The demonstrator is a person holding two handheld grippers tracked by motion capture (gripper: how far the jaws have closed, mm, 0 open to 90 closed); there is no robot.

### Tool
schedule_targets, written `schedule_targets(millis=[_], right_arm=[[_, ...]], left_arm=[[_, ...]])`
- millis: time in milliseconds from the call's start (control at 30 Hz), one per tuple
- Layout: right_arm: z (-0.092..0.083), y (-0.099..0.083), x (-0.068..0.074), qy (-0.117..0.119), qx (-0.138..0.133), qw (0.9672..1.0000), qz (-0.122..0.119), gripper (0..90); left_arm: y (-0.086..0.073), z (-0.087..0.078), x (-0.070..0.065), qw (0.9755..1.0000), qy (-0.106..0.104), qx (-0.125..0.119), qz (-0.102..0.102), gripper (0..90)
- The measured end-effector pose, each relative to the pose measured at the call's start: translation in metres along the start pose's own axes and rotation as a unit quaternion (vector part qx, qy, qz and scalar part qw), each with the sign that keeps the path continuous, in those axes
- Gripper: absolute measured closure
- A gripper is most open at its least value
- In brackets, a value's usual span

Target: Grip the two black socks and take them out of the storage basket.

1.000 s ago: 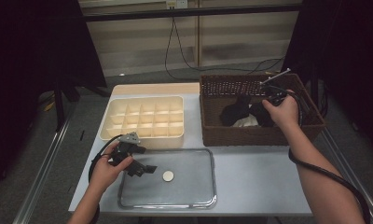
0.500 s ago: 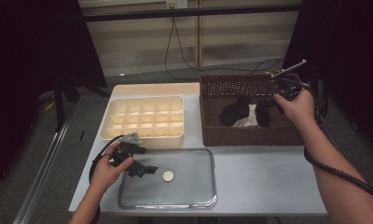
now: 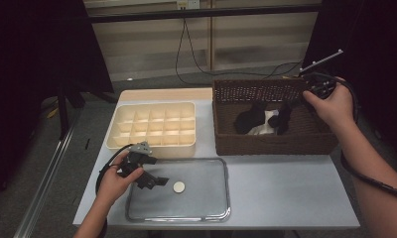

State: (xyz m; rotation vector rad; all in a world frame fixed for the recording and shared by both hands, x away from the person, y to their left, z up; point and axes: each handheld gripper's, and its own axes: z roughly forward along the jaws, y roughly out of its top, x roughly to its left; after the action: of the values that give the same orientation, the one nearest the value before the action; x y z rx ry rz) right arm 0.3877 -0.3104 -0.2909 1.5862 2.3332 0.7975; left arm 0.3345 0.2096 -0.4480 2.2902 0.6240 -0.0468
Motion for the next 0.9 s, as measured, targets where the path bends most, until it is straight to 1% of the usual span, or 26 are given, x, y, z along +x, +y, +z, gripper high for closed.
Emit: schedule_targets(millis=[100, 233, 333, 567, 600, 700, 867, 900], right_arm=[[-0.009, 0.003, 0.001, 0.002, -0.003, 1.0000, -0.002, 87.8], [-0.018, 0.008, 0.003, 0.010, -0.006, 0.9999, -0.004, 87.8], [-0.025, 0.011, 0.006, 0.008, -0.006, 0.9999, -0.008, 87.8], [-0.034, 0.017, 0.013, 0.012, -0.003, 0.9997, -0.019, 87.8], [-0.035, 0.018, 0.014, 0.012, -0.004, 0.9997, -0.021, 87.8], [-0.040, 0.021, 0.017, 0.015, -0.007, 0.9995, -0.026, 87.8], [-0.049, 0.025, 0.023, 0.017, -0.011, 0.9994, -0.030, 87.8], [-0.051, 0.026, 0.023, 0.017, -0.012, 0.9993, -0.031, 87.8]], left_arm=[[0.000, 0.000, 0.000, 1.0000, 0.001, 0.003, 0.001, 3.2], [0.000, 0.001, -0.001, 1.0000, 0.001, 0.003, 0.000, 3.2], [0.000, 0.001, -0.001, 1.0000, -0.002, 0.000, 0.000, 3.2], [0.000, 0.001, -0.001, 1.0000, -0.003, 0.001, 0.001, 3.2], [0.000, 0.001, -0.001, 1.0000, -0.003, -0.003, -0.001, 3.2], [0.001, 0.001, -0.001, 1.0000, -0.002, 0.002, -0.001, 3.2], [0.001, 0.001, -0.001, 1.0000, -0.002, 0.003, -0.001, 3.2], [0.000, 0.001, -0.001, 1.0000, -0.004, 0.000, -0.002, 3.2]])
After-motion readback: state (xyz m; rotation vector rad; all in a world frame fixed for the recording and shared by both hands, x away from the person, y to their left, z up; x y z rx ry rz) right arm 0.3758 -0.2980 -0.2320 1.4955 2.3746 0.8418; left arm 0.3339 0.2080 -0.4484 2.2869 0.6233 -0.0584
